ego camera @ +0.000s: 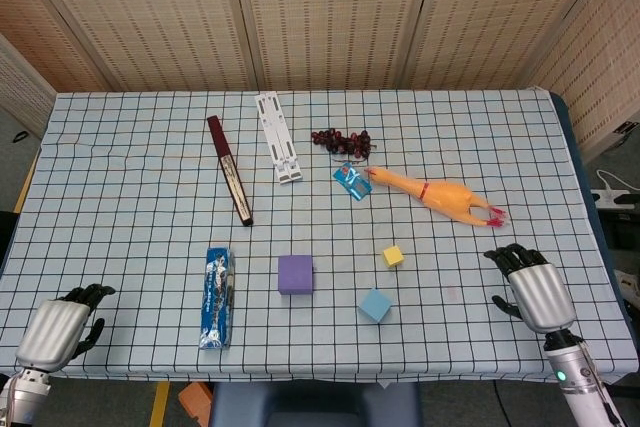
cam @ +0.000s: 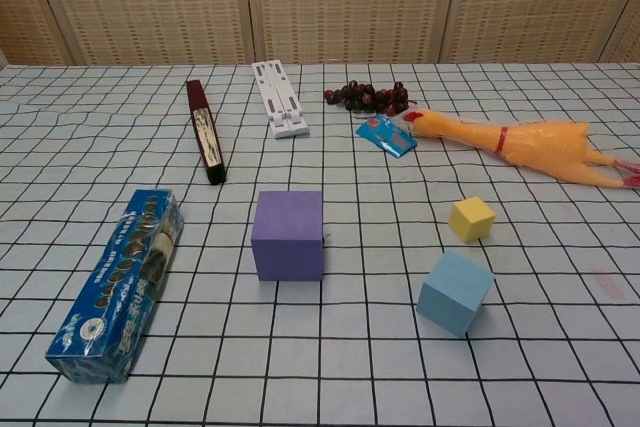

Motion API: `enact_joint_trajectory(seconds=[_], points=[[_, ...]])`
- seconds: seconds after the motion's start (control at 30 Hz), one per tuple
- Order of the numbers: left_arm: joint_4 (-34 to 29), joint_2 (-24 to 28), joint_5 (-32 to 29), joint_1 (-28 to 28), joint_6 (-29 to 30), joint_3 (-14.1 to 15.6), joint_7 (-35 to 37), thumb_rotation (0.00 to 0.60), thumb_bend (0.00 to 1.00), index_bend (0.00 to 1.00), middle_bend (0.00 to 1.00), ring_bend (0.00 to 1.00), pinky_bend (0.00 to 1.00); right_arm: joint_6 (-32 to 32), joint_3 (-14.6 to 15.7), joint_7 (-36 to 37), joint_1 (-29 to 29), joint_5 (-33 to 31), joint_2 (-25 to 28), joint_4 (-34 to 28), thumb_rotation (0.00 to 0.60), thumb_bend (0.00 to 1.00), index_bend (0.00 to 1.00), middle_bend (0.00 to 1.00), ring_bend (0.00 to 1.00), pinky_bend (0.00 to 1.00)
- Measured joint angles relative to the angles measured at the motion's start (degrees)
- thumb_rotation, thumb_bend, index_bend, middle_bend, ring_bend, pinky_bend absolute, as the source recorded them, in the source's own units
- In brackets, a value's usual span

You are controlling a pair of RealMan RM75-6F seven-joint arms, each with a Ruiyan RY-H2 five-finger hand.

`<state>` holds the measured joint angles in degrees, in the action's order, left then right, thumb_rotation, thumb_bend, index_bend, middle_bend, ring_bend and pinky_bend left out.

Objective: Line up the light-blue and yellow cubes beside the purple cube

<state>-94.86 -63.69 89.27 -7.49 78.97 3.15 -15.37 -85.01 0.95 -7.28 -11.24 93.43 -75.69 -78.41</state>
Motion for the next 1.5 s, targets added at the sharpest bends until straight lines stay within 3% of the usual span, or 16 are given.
enact_joint_trajectory(seconds=[0.17,0.43,0.73,0.93,1.5], points=[[-0.12,0.01,-0.49,-0.29,-0.98,0.04,-0.30,0.600,0.47,0.30,0.31,0.36,0.65,3.11,1.17,6.46,-2.66,2.58,2.27,-1.96,0.600,0.00,0.38,0.78,0.68,0.85],[-0.04,0.01,-0.81,-0.29,-1.01,-0.09,-0.05,0.600,0.47,0.30,0.31,0.36,0.65,14.76,2.45,7.95,-8.42,2.89,7.31,-10.13,0.600,0.00,0.38,0.83,0.71,0.97],[0.10,0.02,-1.27,-0.46,-1.48,-0.23,0.38,0.600,0.47,0.30,0.31,0.36,0.65,31.23,1.02,7.44,-16.47,-2.79,6.28,-14.61,0.600,0.00,0.38,0.83,0.72,0.98],[0.08,0.07,-1.17,-0.51,-1.46,-0.22,0.51,0.600,0.47,0.30,0.31,0.36,0.65,37.06,0.10,7.91,-20.34,-6.19,4.17,-15.42,0.600,0.00,0.38,0.83,0.72,0.98],[0.19,0.33,-0.95,-0.37,-1.03,-0.25,1.60,0.600,0.47,0.30,0.31,0.36,0.65,38.55,-0.09,7.17,-23.00,-7.35,-0.15,-13.30,0.600,0.00,0.38,0.83,0.72,0.98]])
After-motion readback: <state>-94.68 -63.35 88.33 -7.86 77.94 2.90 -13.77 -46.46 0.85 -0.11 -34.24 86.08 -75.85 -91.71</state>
